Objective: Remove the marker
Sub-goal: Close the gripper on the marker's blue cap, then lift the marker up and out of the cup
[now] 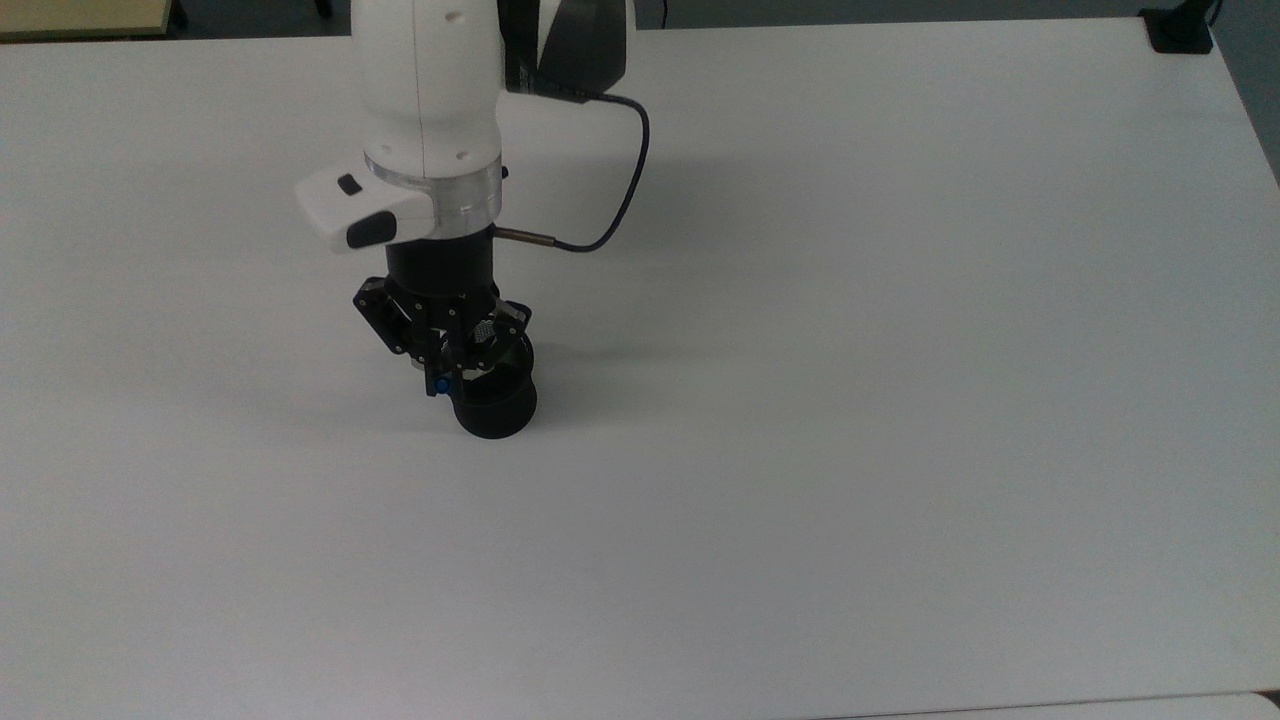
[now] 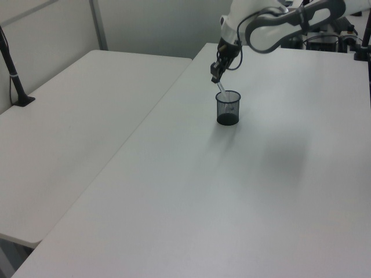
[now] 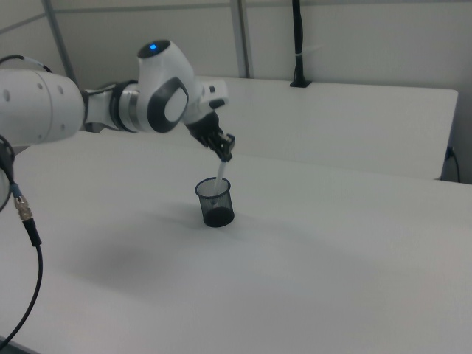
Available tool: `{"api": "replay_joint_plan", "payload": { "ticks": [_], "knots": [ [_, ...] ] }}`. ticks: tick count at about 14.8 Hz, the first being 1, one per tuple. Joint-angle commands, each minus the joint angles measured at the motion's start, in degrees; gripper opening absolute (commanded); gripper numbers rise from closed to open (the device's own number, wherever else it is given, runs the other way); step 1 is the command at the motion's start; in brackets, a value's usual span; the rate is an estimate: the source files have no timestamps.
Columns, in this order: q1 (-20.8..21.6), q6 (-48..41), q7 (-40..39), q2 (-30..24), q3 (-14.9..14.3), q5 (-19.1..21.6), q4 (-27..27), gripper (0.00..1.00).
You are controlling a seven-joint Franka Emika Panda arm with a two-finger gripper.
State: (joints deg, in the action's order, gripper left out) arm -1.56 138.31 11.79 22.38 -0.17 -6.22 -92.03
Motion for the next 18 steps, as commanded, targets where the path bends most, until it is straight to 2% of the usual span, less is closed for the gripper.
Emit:
{"api": "replay_joint_plan", "payload": {
  "ticks": [1, 3, 6, 9, 11, 16, 18],
  "knots": [
    [0.4, 0.6, 1.3, -6.4, -0.4, -1.2, -1.8, 0.11],
    [0.9, -1.5, 1.0, -9.4, 0.1, -1.3, -1.8, 0.11],
    [5.9, -6.8, 0.9, -9.0, 1.1, -2.2, -1.9, 0.11],
    [9.1, -12.1, 0.7, -8.6, 1.1, -2.2, -2.4, 0.12],
    [11.1, -13.5, 0.8, -6.4, 1.2, -2.2, -3.2, 0.12],
    [12.3, -12.7, 1.2, -0.7, 1.2, -2.2, -3.2, 0.14],
    [12.5, -11.8, 1.2, 0.6, 1.2, -2.2, -3.2, 0.22]
  ]
}}
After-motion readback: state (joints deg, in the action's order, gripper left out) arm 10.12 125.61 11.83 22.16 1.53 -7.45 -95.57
